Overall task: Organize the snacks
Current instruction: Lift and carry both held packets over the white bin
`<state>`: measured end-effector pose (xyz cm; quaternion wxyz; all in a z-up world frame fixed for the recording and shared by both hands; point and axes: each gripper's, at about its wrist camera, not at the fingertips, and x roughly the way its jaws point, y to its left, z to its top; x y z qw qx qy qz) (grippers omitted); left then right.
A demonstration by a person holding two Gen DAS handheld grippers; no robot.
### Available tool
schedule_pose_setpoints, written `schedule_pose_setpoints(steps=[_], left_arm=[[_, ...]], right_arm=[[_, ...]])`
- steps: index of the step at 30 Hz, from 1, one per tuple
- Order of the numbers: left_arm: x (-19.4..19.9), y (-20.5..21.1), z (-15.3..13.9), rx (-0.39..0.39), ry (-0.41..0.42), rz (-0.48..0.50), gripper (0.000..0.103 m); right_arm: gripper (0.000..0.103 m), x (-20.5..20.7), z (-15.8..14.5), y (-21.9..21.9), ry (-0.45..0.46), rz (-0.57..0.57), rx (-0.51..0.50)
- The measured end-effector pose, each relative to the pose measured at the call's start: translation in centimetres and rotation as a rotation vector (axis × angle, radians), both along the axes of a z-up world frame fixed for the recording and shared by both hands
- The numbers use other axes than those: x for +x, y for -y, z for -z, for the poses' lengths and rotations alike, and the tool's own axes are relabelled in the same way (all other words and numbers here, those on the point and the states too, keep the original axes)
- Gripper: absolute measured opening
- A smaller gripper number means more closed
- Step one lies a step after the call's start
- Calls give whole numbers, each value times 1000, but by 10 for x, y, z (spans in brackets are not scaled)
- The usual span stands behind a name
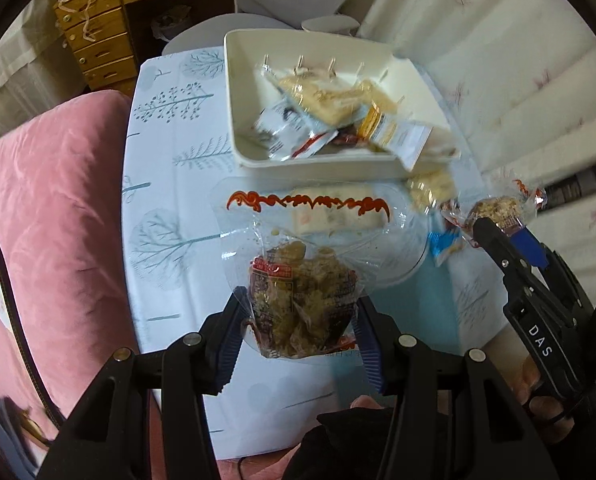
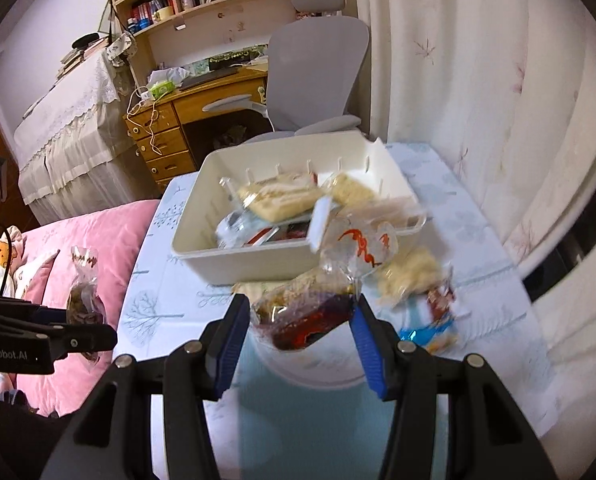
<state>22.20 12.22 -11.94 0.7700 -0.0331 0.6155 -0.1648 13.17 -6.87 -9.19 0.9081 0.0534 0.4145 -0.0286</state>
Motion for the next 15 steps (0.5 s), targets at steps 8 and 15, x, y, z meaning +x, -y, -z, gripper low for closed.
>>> schedule_pose_setpoints(steps=[8, 15], left_arm=[[23, 38, -8, -38, 22, -99, 50], [52, 57, -11, -79, 36, -157, 51]], right_arm=[[52, 30, -15, 47, 29, -104, -44], [52, 69, -24, 74, 70, -164, -72]])
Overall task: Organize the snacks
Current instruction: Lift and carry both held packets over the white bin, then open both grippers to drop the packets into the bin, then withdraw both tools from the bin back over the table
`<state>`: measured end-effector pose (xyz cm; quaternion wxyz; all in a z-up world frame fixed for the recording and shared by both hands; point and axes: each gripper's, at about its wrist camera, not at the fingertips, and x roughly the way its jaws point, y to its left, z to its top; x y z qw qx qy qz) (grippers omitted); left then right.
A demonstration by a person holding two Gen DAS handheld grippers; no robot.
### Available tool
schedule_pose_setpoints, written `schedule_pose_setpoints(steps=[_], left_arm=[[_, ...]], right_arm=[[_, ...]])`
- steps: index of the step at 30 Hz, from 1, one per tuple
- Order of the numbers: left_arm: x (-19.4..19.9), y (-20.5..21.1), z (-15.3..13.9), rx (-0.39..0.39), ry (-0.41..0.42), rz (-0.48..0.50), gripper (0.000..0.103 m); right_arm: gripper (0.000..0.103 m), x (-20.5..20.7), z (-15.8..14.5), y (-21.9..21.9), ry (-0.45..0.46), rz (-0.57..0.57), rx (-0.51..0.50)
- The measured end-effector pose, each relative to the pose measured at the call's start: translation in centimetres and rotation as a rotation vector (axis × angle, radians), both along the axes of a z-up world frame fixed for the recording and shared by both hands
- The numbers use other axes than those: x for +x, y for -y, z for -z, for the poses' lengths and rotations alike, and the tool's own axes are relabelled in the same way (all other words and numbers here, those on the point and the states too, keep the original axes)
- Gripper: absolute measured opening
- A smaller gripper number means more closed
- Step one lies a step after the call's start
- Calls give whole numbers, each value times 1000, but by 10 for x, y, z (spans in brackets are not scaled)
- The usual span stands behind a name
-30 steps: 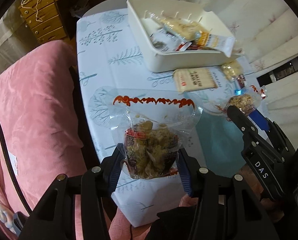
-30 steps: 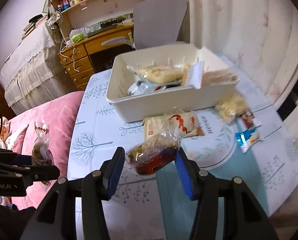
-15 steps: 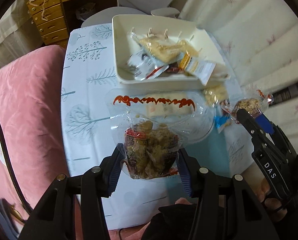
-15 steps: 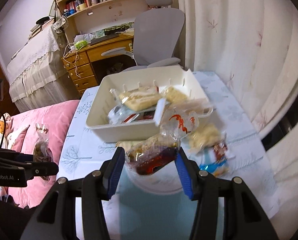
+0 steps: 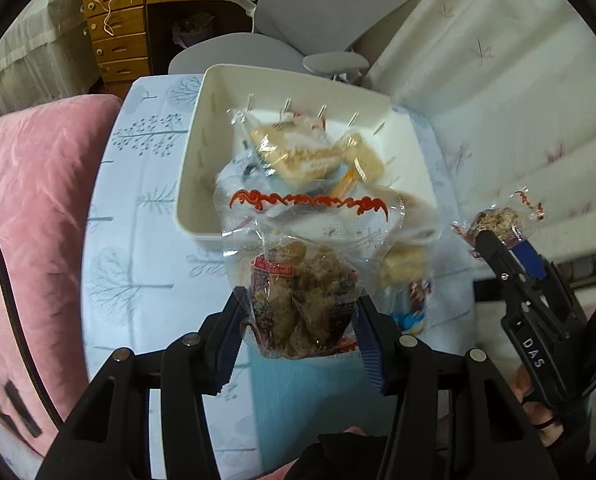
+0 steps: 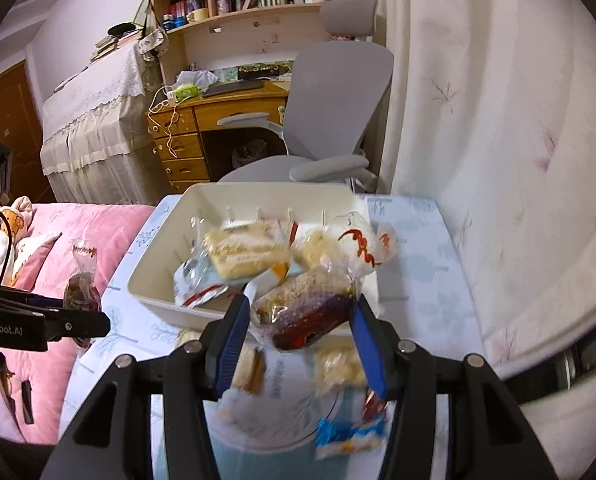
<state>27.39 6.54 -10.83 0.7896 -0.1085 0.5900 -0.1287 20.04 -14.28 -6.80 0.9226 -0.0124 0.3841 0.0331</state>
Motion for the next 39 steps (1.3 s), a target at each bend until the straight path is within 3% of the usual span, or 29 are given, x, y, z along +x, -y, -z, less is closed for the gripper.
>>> schedule_pose_setpoints(steps=[15, 16, 20, 30, 39], left_arm=[[67, 2, 28, -80, 62, -229, 51], [69, 2, 29, -84, 80, -238, 52], [70, 1, 30, -138, 145, -279, 73], [58, 7, 36, -121, 84, -295, 74], [25, -3, 31, -136, 101, -248, 74]], right_arm=[[52, 90, 16, 13, -22, -56, 42], [52, 93, 18, 14, -29, -57, 39], [54, 108, 30, 10, -66, -88, -17], [58, 109, 38, 15, -114, -65, 0], [58, 83, 33, 20, -135, 9, 51]])
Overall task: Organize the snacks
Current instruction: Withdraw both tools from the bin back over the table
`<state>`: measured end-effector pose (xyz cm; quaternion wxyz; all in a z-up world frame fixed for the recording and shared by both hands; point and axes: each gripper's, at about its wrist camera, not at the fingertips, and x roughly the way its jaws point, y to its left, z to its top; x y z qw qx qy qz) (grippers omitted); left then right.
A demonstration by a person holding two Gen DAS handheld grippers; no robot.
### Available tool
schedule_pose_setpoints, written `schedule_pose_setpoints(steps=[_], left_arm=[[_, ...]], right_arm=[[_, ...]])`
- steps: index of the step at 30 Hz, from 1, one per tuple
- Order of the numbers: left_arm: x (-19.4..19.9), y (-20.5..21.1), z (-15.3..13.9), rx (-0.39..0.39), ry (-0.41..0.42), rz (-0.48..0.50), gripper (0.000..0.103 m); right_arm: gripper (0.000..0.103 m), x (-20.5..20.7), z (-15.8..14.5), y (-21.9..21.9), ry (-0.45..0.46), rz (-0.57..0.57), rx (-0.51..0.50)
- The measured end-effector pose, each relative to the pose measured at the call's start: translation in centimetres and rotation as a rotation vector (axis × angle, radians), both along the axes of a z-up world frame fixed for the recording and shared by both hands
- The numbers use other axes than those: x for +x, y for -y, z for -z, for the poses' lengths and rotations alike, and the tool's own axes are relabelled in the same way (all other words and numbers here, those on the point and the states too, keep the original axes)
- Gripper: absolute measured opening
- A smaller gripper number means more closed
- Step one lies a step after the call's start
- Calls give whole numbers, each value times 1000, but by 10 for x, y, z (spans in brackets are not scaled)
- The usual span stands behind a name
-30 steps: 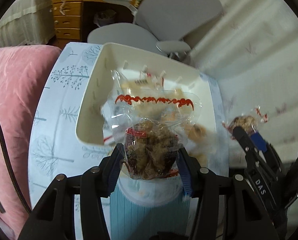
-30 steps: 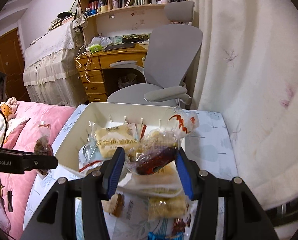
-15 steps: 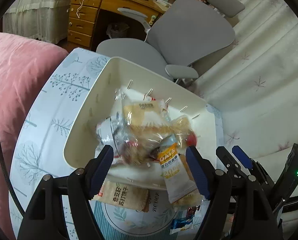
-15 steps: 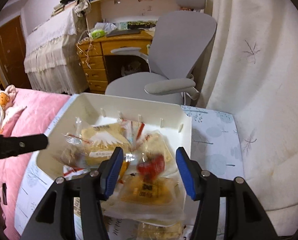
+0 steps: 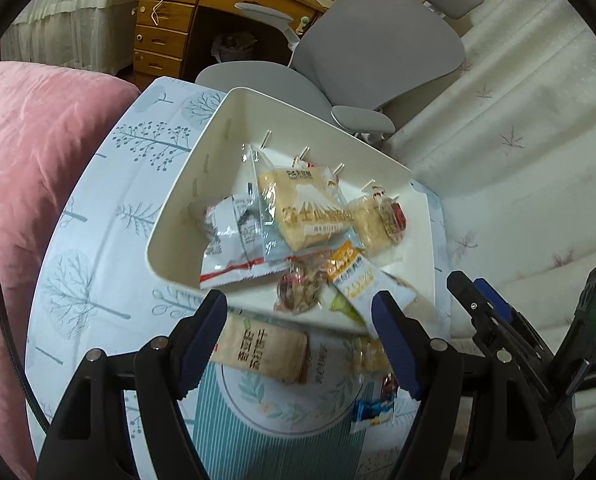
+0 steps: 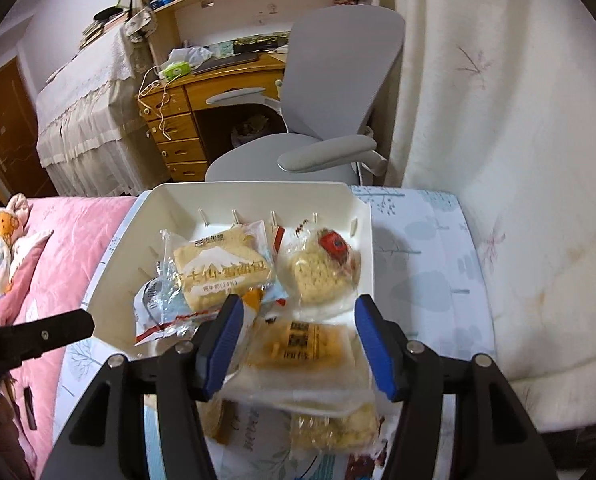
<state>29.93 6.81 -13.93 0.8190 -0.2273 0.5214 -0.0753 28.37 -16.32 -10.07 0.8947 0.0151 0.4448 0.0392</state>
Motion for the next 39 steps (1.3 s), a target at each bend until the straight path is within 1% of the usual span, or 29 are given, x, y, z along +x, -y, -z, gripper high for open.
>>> schedule_pose_setpoints(steps=[3, 8, 13, 18, 24, 27, 32, 37, 39], left_arm=[[-13, -5, -2, -3, 6, 25, 74], [-43, -21, -3, 2, 1, 62, 74], [-76, -36, -5, 5, -10, 112, 74], [-109, -46, -11, 24, 11, 180, 74], [-134, -50, -8, 28, 18, 249, 74], [-141, -45, -6, 27, 18, 286, 74], [-151, -30, -3, 42, 28, 375, 74], [-153, -11, -2, 63, 31, 469, 74], [-152, -1, -1, 74, 34, 501, 74]], right_arm=[[58, -13, -3, 2, -13, 42, 14], [58, -41, -9, 7, -46, 134, 82], [58, -75, -19, 6, -57, 230, 98], [58, -109, -23, 6, -70, 314, 126], [58, -145, -20, 3, -89, 376, 134], [58, -163, -15, 4, -105, 411, 161], [58, -190, -4, 9, -142, 469, 195], [58, -206, 9, 19, -185, 526, 250], [58, -209, 13, 21, -205, 532, 261]])
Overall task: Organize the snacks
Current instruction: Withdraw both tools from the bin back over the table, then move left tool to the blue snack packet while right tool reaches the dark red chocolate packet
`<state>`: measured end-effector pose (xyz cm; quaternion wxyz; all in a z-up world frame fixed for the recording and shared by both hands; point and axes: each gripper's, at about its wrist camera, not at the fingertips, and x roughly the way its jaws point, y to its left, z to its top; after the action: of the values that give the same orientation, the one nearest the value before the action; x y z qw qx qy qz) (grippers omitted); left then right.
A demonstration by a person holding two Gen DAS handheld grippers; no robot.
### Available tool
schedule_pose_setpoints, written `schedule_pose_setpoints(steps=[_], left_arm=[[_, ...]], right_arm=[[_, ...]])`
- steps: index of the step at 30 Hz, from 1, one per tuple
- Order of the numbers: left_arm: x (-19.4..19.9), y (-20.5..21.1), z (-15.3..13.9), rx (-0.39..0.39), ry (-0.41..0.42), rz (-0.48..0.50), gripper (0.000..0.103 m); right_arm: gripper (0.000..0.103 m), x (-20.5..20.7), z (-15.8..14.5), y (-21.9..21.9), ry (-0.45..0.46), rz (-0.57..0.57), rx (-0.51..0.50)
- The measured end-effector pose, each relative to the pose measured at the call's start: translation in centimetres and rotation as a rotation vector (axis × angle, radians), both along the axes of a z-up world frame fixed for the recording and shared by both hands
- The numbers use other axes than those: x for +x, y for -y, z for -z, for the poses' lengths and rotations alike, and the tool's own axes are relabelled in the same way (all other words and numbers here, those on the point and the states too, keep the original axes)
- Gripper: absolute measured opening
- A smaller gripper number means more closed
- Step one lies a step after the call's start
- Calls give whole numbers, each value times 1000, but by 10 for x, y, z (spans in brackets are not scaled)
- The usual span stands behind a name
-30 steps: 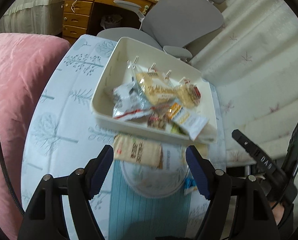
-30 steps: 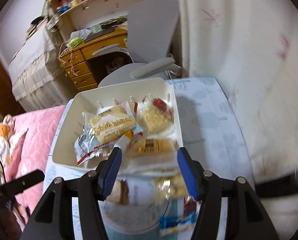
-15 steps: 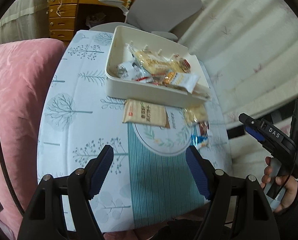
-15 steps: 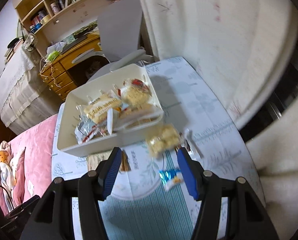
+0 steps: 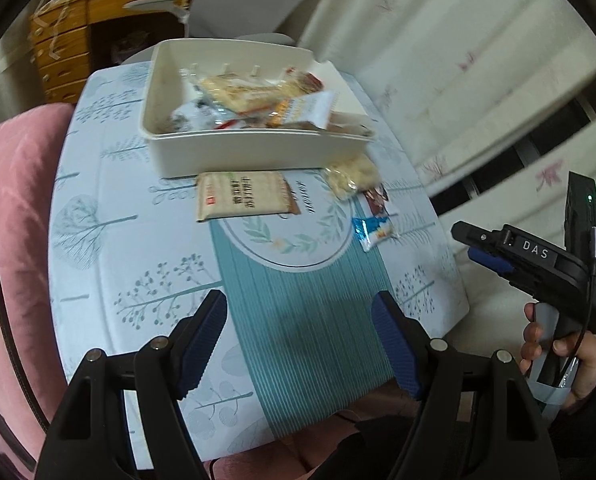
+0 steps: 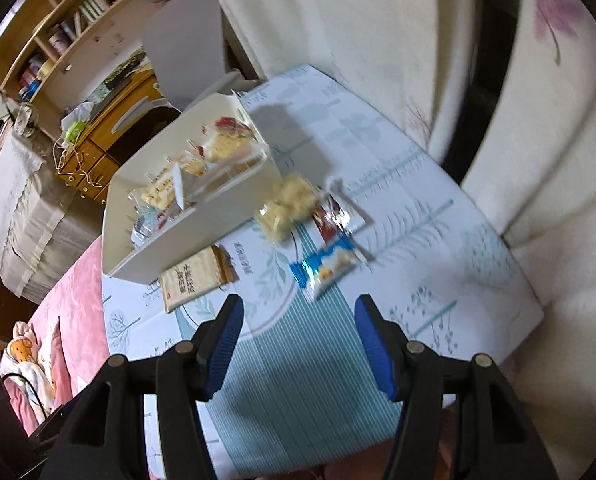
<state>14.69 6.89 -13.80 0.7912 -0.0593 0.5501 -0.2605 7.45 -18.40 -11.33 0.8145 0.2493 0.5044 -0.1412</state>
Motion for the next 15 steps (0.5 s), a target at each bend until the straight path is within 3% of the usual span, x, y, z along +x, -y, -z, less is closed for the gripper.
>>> schedule_pose_setpoints(steps=[6, 15], left_arm=[[4, 32, 3, 37, 4, 71, 74], [22, 98, 22, 87, -65, 93, 74]], right_arm=[[58, -7, 18, 14, -30, 0, 41], [58, 12, 40, 57, -70, -61, 89]])
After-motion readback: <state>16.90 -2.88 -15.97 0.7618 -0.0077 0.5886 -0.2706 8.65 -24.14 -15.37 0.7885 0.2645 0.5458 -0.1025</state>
